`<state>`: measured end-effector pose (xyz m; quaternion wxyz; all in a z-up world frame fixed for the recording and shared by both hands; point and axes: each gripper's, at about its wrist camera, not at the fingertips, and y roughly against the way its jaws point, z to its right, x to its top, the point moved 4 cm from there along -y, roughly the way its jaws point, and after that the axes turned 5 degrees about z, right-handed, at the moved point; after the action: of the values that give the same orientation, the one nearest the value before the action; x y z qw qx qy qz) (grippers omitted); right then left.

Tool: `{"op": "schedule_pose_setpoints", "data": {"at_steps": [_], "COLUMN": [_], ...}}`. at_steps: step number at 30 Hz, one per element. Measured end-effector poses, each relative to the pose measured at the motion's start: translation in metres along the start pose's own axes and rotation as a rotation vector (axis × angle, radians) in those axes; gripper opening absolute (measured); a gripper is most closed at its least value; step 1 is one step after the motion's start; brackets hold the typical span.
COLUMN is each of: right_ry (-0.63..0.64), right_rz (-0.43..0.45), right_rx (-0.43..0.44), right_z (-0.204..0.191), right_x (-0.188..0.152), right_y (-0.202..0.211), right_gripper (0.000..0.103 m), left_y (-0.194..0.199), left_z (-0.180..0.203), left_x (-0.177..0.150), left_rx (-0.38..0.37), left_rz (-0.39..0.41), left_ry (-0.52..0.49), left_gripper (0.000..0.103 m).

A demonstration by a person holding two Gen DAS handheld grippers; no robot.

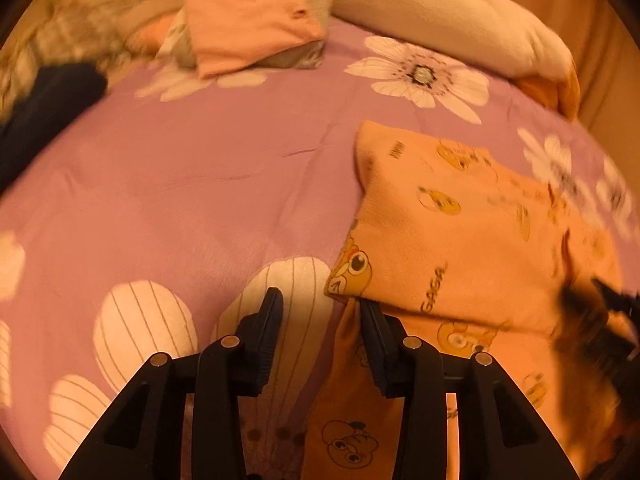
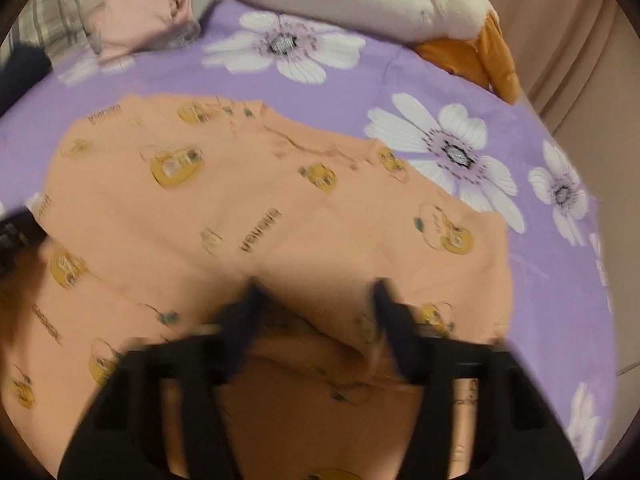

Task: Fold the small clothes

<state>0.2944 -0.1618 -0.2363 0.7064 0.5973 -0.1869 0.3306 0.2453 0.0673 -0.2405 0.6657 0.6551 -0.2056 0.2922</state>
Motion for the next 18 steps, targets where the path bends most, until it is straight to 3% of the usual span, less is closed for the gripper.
{"op": "schedule_pose_setpoints", "data": {"at_steps": [1,2,5,8,12,13,15,18], "right_ry": [-0.099,-0.215,-0.475,-0.655,-0.707,-0.716,-0.746,-0.771], "right_rz": [0.004,0.032,0.108,0.104,0.020,0.021,0.045,0.055], "right_rx": [0.011,0.039,0.023,0.077,0.003,0.010,0.029,-0.033], "right_z": [0.014,0.033,0.092,0.139,0.161,0.163,0.166,0.171], "right_x": [0.002,0.003,-0.008,-0.033,-0.072,-0.080,-0.087,-0.083], "right_y": [0.004,0.009,0.025,0.031,0.022,0.022,0.028,0.044], "right_gripper": [0.015,0.011,0.010,0.010,0.015,0.020,0.021,0.021], "left_y": [0.003,0.005,0.001,-0.001,-0.001,-0.001,-0.001,0.005], "left_z": [0.004,0.001,-0.013,-0.009,0.000,-0.001,-0.005,-0.010], "left_x": [-0.005,-0.007,-0.002,0.000,0.000,-0.002,-0.001,-0.002], "left_rx": [0.002,-0.016,-0.096,-0.084,-0.032,-0.035,-0.059,-0.069], "left_rz": [0.029,0.041,0.018,0.021,0.029,0.029,0.026,0.006], "left_ry": [-0.062,-0.060,0.052,0.036,-0.014,-0.006,0.017,0.036], "left_gripper": [0.042,0.042,0.042,0.042,0.043,0.043,0.043,0.043]}}
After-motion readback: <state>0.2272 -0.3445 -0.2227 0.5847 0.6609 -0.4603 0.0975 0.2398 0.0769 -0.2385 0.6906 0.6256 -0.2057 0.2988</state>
